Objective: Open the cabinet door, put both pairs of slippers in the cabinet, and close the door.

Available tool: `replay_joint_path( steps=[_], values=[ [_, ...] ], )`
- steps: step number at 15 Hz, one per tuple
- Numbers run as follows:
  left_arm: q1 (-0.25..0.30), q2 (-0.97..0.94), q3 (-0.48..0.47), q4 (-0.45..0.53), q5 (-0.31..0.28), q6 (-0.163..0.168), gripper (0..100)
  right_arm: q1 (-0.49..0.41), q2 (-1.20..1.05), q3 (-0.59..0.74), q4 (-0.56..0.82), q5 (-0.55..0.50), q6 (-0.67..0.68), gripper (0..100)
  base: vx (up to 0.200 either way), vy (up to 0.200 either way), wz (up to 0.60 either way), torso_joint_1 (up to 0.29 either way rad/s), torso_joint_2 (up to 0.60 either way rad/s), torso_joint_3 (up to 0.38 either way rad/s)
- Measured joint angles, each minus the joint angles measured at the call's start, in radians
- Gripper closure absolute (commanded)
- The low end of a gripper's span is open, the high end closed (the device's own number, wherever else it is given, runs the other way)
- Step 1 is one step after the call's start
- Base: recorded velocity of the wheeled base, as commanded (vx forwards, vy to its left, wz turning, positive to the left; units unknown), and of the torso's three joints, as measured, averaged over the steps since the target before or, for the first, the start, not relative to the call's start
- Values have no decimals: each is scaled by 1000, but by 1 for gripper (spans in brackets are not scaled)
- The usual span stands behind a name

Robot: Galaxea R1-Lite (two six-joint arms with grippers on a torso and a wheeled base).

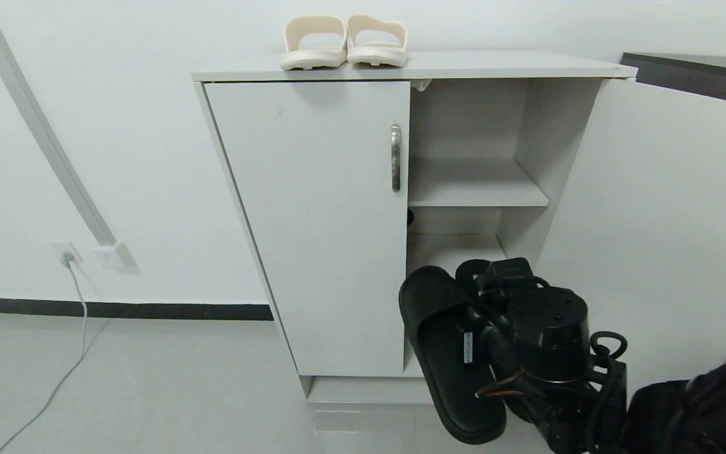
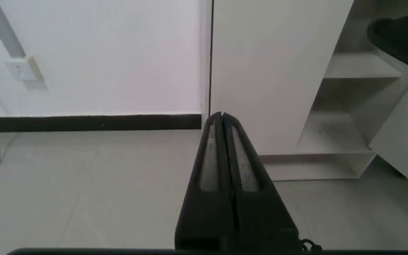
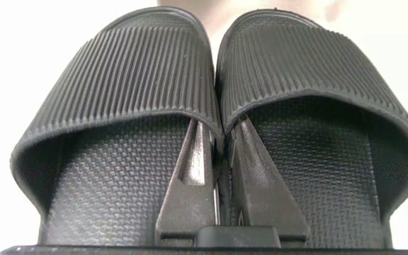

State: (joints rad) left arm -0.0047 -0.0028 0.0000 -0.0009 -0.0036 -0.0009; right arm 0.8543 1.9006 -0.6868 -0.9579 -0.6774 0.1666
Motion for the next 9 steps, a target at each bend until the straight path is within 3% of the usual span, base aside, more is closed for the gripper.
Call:
replay_joint_path(
  steps=[3,9],
  values=[
    [0,0,0,0,0,1,100,1,78,-67,-7,-46,21,100,0,0,0,0,0,0],
    [1,0,0,-1,1,1,100,-5,116,-82,-7,-54,34,100,0,-200,0,2,3,2]
  ],
)
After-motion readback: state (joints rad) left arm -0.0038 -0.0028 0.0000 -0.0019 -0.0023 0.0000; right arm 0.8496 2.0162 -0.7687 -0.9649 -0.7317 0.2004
